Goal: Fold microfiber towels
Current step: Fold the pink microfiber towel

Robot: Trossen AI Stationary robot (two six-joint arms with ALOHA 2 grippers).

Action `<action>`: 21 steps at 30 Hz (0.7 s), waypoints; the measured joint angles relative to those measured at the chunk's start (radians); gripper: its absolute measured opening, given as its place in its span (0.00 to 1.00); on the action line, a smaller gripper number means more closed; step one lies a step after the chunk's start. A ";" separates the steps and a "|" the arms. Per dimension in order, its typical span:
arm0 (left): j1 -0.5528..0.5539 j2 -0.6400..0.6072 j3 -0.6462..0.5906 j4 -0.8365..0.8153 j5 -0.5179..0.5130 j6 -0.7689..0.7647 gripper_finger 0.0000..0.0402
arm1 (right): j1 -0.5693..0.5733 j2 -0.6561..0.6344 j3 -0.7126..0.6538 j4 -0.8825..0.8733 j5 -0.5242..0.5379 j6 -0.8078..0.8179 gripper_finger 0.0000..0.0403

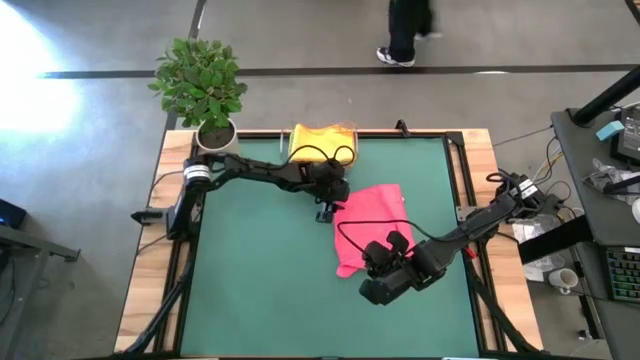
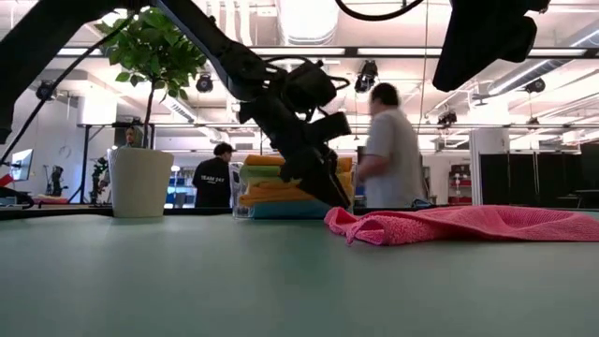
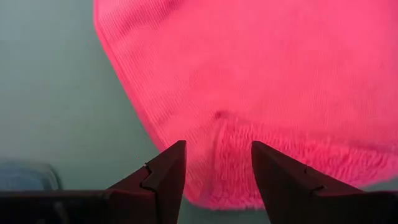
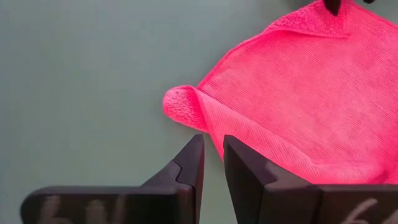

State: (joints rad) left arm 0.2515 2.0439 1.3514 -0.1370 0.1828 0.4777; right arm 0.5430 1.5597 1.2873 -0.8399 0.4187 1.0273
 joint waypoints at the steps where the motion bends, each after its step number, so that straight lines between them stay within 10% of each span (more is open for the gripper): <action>1: 0.000 0.005 0.000 -0.004 0.000 0.000 0.41 | 0.000 0.000 0.000 0.001 0.000 -0.003 0.13; 21: 0.007 0.012 -0.008 -0.124 0.003 -0.003 0.34 | 0.000 0.000 0.000 -0.011 -0.003 -0.018 0.13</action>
State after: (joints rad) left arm 0.2584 2.0560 1.3434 -0.2611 0.1855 0.4745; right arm 0.5430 1.5593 1.2869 -0.8507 0.4160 1.0095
